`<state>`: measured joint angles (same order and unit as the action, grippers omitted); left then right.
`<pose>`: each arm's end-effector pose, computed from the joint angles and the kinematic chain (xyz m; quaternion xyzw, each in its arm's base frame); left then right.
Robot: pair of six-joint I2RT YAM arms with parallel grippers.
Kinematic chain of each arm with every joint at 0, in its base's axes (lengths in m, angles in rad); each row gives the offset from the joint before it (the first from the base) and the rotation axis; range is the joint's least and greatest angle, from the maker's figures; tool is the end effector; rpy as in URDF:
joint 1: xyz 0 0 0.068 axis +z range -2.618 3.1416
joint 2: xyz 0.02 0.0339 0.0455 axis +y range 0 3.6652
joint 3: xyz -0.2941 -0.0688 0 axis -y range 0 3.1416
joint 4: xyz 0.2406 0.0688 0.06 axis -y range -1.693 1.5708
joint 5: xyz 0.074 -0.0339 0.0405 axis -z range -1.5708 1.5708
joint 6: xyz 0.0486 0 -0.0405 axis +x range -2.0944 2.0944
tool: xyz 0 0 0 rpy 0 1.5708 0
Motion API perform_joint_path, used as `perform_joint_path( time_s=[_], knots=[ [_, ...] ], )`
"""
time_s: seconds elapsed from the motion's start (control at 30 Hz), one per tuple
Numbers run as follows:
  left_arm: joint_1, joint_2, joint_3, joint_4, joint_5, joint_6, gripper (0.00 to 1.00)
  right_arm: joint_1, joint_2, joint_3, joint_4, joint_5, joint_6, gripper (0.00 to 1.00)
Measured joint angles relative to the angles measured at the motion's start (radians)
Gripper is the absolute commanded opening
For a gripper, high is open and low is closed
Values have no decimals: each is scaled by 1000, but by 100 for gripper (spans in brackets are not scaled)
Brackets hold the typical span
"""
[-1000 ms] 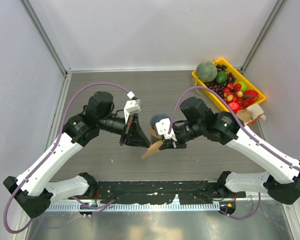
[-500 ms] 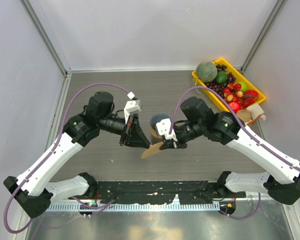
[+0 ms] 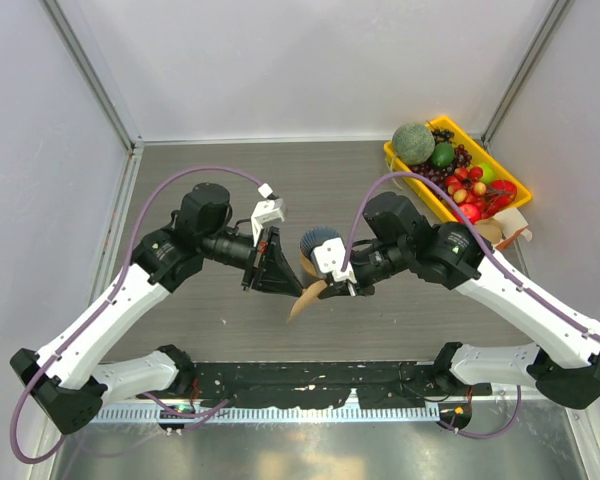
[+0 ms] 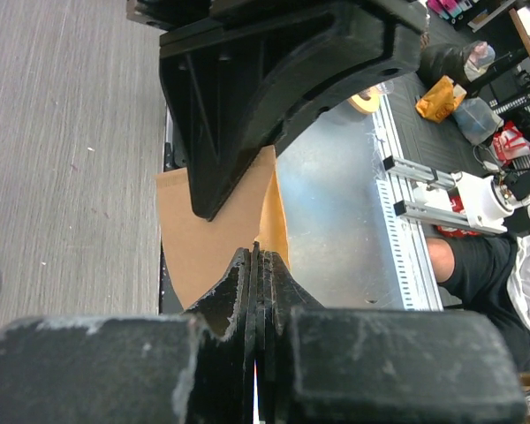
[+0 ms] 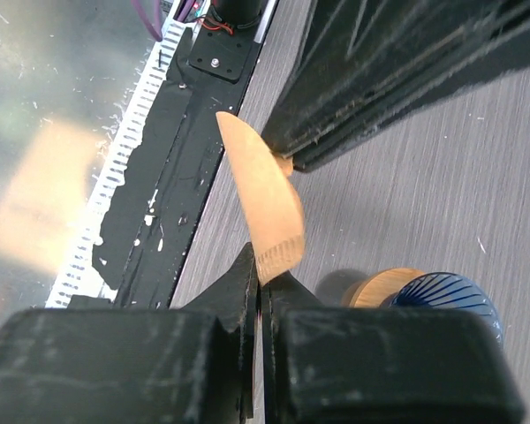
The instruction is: Place the coffee filter in the dripper
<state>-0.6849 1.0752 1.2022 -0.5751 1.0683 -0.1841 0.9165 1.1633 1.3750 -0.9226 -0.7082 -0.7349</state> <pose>0.1272 -0.1589 0.4200 0.4431 0.6387 -0.5838 0.2342 0.1028 0.1860 0.4204 -0.7247 0.4719 0.3493 0.3608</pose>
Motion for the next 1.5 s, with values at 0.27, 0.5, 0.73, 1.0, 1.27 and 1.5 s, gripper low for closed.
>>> perform_joint_path(
  time_s=[0.27,0.5,0.73,1.0,1.27,1.5],
  knots=[
    [0,16,-22,43,5,-31,0,5,2,11,-6,0,-16,5],
    [0,27,-51,115,6,-106,0,6,2,11,-5,2,-11,5],
    [0,35,-55,160,5,-156,0,6,2,7,16,27,22,5],
    [0,35,-76,179,-10,-176,0,6,11,7,69,55,100,5],
    [0,35,-83,182,-29,-177,0,5,23,7,89,66,137,5],
    [19,31,-83,182,-28,-176,9,-5,19,0,90,70,139,5]
  ],
)
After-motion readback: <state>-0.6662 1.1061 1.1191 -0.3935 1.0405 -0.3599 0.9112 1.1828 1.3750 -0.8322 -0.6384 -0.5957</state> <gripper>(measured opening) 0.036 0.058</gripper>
